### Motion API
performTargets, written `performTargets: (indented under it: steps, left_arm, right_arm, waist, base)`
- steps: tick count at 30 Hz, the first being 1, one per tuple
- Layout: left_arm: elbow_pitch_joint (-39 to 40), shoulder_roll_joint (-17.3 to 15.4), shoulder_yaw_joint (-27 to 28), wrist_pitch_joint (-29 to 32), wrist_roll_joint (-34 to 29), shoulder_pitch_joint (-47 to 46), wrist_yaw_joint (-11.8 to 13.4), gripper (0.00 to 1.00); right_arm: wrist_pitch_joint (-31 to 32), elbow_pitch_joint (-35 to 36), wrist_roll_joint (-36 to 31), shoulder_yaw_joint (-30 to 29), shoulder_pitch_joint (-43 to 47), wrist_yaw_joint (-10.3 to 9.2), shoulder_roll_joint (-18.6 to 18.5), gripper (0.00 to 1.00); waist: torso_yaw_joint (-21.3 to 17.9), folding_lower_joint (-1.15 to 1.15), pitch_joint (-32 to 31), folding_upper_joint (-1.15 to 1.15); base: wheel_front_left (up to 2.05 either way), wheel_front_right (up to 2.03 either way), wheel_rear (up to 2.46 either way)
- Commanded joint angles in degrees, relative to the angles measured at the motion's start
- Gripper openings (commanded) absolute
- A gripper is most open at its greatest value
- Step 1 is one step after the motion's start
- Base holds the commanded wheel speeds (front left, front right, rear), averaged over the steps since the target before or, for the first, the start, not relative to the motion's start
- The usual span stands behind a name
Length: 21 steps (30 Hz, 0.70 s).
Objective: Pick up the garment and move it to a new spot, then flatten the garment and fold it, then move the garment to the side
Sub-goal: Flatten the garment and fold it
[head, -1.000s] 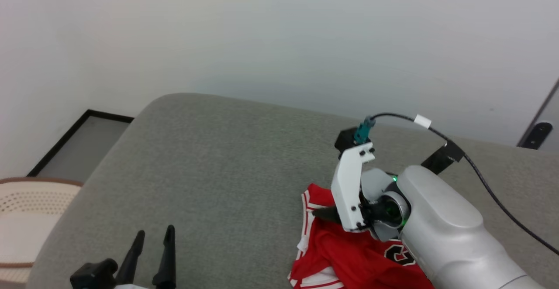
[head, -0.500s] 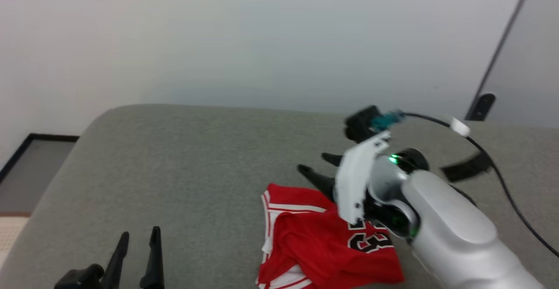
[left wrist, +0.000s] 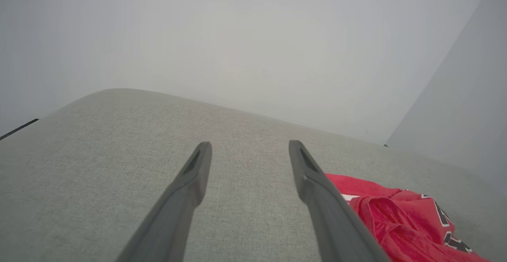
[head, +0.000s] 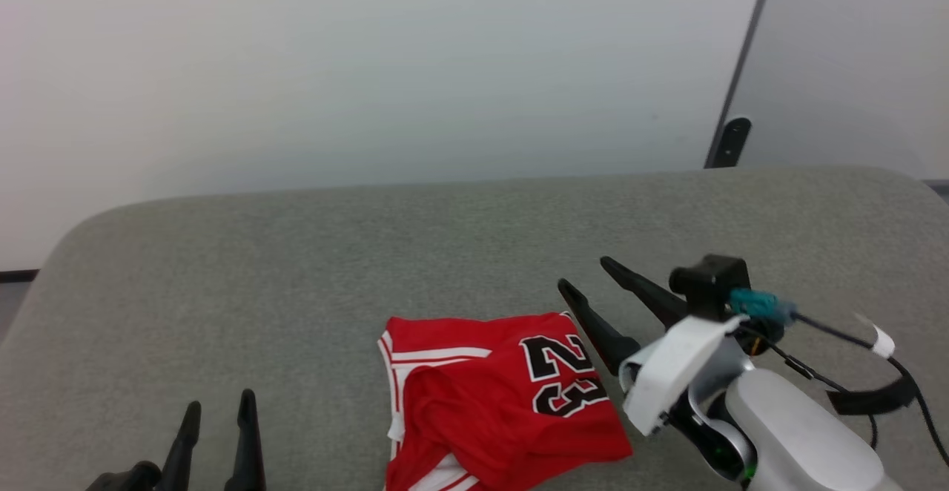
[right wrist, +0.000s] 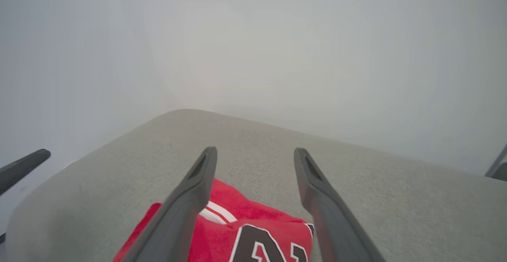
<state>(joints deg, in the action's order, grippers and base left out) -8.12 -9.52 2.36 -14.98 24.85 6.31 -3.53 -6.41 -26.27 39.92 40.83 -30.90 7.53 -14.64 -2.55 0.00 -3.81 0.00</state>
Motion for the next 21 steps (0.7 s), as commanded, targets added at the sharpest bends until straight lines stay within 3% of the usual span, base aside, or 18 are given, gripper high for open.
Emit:
performTargets:
  steps: [1, 10, 21]
  left_arm:
    - [0.2, -0.1, 0.1, -0.2, -0.3, 0.6, 0.0, 1.0]
    - [0.8, 0.2, 1.3, -0.2, -0.2, -0.2, -0.8, 1.0]
    - [3.5, 3.2, 5.0, -0.1, -1.8, 0.5, -2.3, 1.0]
  right_arm:
    - [-1.1, -0.4, -0.9, 0.1, 0.9, -0.11, -0.6, 1.0]
    - [-8.7, -4.4, 0.5, -4.6, 4.1, -0.11, -0.2, 1.0]
    - [-8.8, 5.1, -5.8, -17.6, 13.3, -0.11, 3.0, 1.0]
  waist:
    - [-1.2, 0.0, 0.6, 0.0]
    - [-2.3, 0.0, 0.7, 0.0]
    - [-2.6, 0.0, 1.0, 0.0]
  base:
    - [0.0, 0.0, 0.0]
    - [0.0, 0.0, 0.0]
    - [0.0, 0.0, 0.0]
